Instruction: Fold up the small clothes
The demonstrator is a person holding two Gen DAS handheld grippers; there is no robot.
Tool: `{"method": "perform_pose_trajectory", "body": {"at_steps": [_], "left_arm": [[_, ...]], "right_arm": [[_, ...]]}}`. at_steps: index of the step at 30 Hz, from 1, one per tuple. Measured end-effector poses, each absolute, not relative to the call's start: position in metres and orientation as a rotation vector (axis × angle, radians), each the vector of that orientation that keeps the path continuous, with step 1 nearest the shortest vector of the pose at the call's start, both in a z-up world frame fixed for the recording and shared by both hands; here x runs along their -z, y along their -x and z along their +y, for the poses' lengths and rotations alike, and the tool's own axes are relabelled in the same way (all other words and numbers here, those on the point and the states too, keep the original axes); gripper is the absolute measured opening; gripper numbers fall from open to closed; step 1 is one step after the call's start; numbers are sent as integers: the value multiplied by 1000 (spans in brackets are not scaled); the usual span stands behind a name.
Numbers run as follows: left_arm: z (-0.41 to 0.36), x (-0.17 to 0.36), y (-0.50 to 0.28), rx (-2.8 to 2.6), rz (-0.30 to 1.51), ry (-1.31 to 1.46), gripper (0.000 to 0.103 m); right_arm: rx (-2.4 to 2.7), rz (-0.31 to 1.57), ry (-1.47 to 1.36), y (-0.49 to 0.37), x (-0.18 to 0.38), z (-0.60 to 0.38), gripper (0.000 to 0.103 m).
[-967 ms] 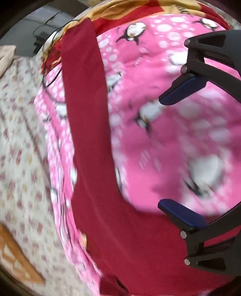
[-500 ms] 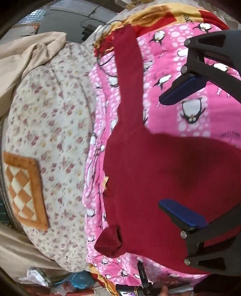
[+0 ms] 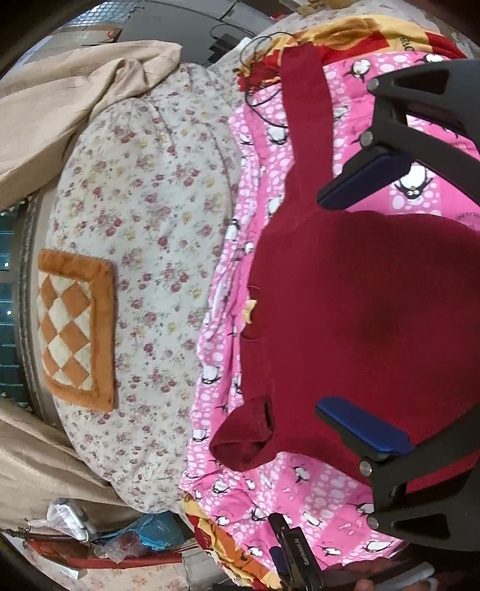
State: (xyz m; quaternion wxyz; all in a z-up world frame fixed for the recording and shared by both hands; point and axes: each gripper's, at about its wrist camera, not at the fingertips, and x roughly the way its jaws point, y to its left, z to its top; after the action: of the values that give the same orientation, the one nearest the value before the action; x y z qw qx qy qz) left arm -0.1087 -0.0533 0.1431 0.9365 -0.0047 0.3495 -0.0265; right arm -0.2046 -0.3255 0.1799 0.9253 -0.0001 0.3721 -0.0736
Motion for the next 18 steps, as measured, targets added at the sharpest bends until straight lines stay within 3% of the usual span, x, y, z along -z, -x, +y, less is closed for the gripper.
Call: {"method": "perform_pose_trajectory", "body": {"at_steps": [4, 18], "left_arm": [[-65, -148, 106, 74, 699, 2, 79], [-71, -96, 46, 80, 796, 10, 79]], "right_arm": [[170, 745, -2, 194, -186, -323, 103], [125, 813, 66, 121, -125, -286, 103]]}}
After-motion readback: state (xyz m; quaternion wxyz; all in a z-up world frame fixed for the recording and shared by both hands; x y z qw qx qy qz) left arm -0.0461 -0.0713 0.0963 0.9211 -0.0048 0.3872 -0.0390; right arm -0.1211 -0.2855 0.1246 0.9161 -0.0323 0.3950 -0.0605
